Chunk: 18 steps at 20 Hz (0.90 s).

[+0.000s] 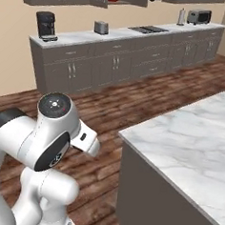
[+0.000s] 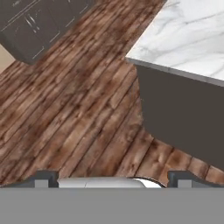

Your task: Pick up the bowls from the cabinet and place each bowl in front of a stool on the dining counter.

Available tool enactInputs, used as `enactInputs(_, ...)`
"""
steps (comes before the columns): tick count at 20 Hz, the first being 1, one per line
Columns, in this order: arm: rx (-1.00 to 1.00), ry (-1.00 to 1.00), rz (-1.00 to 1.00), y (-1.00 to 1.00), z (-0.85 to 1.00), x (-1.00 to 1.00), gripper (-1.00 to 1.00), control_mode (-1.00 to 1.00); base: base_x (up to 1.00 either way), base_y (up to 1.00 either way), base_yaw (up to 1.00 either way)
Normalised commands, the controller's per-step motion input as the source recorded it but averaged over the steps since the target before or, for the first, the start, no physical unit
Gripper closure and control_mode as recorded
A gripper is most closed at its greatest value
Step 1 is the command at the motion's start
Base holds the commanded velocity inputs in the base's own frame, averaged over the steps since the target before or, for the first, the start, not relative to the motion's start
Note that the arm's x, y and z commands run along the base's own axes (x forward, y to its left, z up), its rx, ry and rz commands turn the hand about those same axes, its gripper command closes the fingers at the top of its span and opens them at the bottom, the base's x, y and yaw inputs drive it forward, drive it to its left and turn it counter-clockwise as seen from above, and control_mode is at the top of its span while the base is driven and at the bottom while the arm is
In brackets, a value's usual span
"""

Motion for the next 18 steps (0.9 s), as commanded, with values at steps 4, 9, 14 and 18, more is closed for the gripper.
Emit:
enactInputs(4, 0.0, 0.0, 0.0, 0.0, 0.0, 0.0, -1.0, 1.0, 1.0, 1.0, -0.04)
enactInputs(9, 0.0, 0.0, 0.0, 0.0, 0.0, 0.0, -1.0, 1.0, 1.0, 1.0, -0.04)
enactInputs(14, 0.0, 0.0, 0.0, 0.0, 0.0, 0.0, -1.0, 1.0, 1.0, 1.0, -0.11)
enactInputs(18, 0.0, 0.0, 0.0, 0.0, 0.0, 0.0, -1.0, 1.0, 1.0, 0.95, -0.17)
